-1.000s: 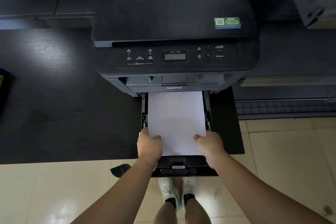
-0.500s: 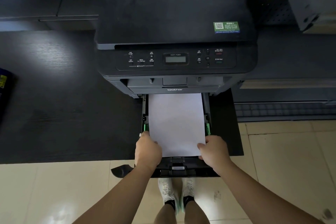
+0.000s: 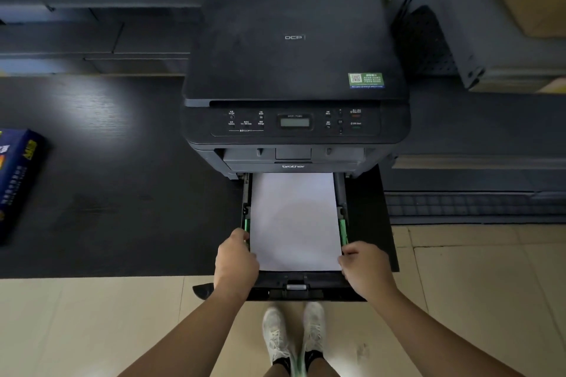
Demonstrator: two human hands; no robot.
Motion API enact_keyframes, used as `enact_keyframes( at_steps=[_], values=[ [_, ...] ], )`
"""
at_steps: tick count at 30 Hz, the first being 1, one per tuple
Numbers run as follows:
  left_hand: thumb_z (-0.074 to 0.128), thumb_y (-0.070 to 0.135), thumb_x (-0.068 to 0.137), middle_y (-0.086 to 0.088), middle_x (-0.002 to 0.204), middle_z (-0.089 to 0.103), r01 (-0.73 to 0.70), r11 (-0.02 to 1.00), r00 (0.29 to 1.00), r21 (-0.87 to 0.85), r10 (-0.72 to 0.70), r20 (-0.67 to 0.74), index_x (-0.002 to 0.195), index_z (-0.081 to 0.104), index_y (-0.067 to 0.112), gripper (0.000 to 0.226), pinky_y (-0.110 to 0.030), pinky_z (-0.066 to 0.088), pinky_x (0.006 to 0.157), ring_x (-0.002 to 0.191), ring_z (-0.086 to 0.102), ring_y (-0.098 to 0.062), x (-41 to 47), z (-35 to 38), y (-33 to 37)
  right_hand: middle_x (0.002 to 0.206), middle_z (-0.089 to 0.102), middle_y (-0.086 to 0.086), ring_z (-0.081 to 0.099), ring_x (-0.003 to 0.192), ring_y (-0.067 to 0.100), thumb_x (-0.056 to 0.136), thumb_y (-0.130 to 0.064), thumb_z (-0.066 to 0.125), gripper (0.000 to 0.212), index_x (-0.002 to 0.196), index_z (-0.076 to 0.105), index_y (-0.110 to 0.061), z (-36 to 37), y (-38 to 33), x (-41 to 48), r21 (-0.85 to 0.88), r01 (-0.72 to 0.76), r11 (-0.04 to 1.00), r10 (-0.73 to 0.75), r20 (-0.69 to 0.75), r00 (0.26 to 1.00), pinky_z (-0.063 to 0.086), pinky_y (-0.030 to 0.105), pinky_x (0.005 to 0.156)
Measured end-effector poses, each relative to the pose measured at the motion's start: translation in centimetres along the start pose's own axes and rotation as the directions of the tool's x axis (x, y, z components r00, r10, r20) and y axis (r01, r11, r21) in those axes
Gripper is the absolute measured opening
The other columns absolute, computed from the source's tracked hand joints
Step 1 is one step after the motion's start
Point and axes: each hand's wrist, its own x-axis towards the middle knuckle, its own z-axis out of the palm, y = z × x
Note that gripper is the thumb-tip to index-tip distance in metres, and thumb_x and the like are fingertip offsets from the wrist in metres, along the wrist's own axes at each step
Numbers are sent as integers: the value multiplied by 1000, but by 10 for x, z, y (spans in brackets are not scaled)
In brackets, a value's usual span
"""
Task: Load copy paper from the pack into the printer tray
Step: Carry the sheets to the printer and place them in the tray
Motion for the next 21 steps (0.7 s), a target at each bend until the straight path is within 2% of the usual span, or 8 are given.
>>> enact_keyframes(
  at_steps=[3,8,12,17,21],
  values=[
    [57,-4,86,-10,100,67,-5,1000,1000,16,5,-8,119,59,7,35,-30,49,59,76,61,-22,1,-6,-2,95,75,3,68,79,15,86,-16,68,19,104,72,-12,-6,1,0,-64,62,996,-64,-33,997,57,27,75],
    [62,8,89,-7,91,66,6,1000,999,10,-6,-39,105,64,10,16,-29,49,57,72,62,-20,5,-8,-7,81,72,0,62,68,10,85,-24,72,17,97,70,-12,-7,2,6,-59,65,996,-71,-103,992,41,12,56],
    [64,12,87,-9,86,69,27,1000,999,12,-27,-38,88,66,10,3,-30,50,59,69,60,-22,11,-5,-11,76,71,0,61,64,11,85,-29,72,18,91,71,-12,-1,5,10,-74,68,995,-78,-134,988,41,15,53],
    [70,13,85,-9,89,71,59,998,998,-36,-60,-29,92,71,7,10,-27,46,61,73,59,-20,13,-2,-15,76,71,7,63,63,17,85,-28,68,18,80,72,-11,7,11,17,-137,59,989,-82,-167,983,47,25,55],
    [69,12,84,-7,84,71,81,993,996,-85,-84,-23,84,73,7,6,-19,39,46,58,56,-10,15,-3,-16,72,71,9,63,60,19,84,-22,66,18,72,72,-10,12,13,17,-140,67,988,-95,-201,975,40,22,49]
  ],
)
